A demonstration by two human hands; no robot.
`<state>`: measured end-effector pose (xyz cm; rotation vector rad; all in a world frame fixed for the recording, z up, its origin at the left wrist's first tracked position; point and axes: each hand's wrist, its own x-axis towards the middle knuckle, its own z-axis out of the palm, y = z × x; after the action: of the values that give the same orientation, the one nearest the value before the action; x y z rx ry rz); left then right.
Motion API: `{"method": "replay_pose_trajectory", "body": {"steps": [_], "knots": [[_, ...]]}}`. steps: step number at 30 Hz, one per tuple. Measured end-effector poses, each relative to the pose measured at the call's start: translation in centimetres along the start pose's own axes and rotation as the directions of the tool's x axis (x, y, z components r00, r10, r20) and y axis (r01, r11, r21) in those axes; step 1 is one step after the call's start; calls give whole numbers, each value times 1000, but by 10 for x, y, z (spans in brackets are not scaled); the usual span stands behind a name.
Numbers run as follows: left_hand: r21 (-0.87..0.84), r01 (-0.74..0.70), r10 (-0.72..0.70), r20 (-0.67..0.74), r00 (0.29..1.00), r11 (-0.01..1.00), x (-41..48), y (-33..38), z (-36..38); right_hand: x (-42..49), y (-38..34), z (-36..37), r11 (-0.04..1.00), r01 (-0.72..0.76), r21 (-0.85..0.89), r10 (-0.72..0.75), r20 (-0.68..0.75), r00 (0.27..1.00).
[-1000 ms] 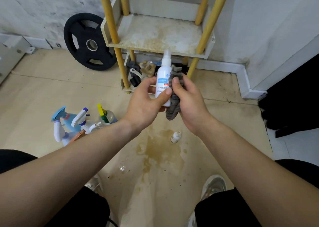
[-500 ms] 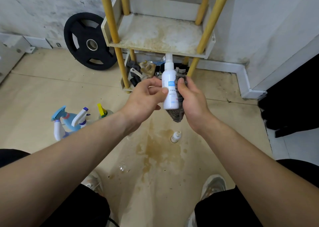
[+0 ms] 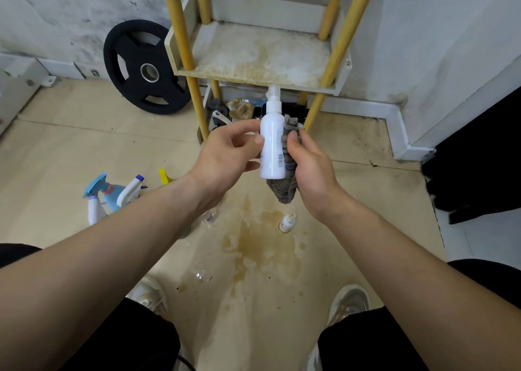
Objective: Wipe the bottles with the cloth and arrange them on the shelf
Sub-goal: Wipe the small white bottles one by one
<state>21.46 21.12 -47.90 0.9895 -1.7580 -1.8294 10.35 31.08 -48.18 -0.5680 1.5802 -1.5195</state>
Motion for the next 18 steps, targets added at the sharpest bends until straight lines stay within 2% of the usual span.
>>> {"method": "replay_pose_trajectory", "body": {"steps": [4, 8, 11, 14, 18], "knots": [[-100, 47, -45, 20, 999, 994, -1, 0, 2, -3, -2, 3, 1000, -11, 27, 9, 40, 999], [-95, 47, -43, 40, 998, 994, 0, 0, 4, -5, -3, 3, 997, -18, 70, 14, 64, 998], [-2, -2, 2, 53, 999, 1000, -1, -2, 4, -5, -4, 3, 996, -21, 82, 16, 70, 997], [15, -27, 26, 88, 996, 1000, -3, -1, 6, -3, -5, 1, 998, -11, 66, 10, 14, 1000], [6, -6, 6, 42, 999, 1000, 0, -2, 3, 1, -5, 0, 998, -33, 57, 37, -61, 997]]}}
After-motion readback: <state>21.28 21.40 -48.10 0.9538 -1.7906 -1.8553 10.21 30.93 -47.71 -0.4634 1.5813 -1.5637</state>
